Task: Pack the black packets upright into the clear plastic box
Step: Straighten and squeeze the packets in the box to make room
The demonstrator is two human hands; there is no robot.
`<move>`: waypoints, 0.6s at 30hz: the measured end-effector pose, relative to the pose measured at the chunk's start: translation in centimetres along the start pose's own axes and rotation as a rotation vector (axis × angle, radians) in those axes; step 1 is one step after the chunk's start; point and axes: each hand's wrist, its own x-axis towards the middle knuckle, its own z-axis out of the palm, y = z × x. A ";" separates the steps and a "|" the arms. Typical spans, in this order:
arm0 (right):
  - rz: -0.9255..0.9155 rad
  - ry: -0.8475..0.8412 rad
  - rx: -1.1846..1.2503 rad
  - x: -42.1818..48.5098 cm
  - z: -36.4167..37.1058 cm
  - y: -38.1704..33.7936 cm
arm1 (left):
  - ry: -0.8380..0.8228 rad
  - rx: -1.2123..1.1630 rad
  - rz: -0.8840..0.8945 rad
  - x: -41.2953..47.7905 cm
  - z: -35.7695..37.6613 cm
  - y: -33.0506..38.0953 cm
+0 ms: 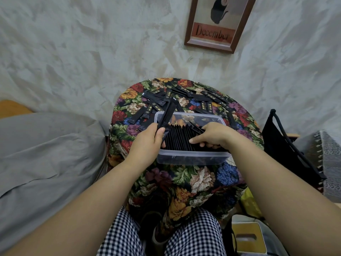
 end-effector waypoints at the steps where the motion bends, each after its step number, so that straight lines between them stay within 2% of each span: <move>1: 0.000 0.000 -0.005 0.0 0.1 0.0 | 0.000 0.000 -0.003 0.0 0.0 0.0; 5: -0.007 -0.019 0.023 -0.3 0.1 0.1 | -0.002 0.002 -0.011 0.0 0.0 0.1; 9: -0.025 0.029 0.318 -0.4 -0.6 0.2 | -0.004 -0.010 -0.015 -0.1 0.0 0.1; 13: -0.057 0.044 0.465 -0.6 -0.6 0.3 | -0.014 -0.016 -0.021 -0.1 -0.2 0.3; 16: -0.095 0.175 0.513 -0.5 -0.5 0.2 | -0.017 -0.017 -0.021 -0.1 -0.2 0.4; 18: -0.087 0.280 0.431 0.0 -0.7 0.3 | -0.014 -0.025 -0.026 -0.1 -0.2 0.4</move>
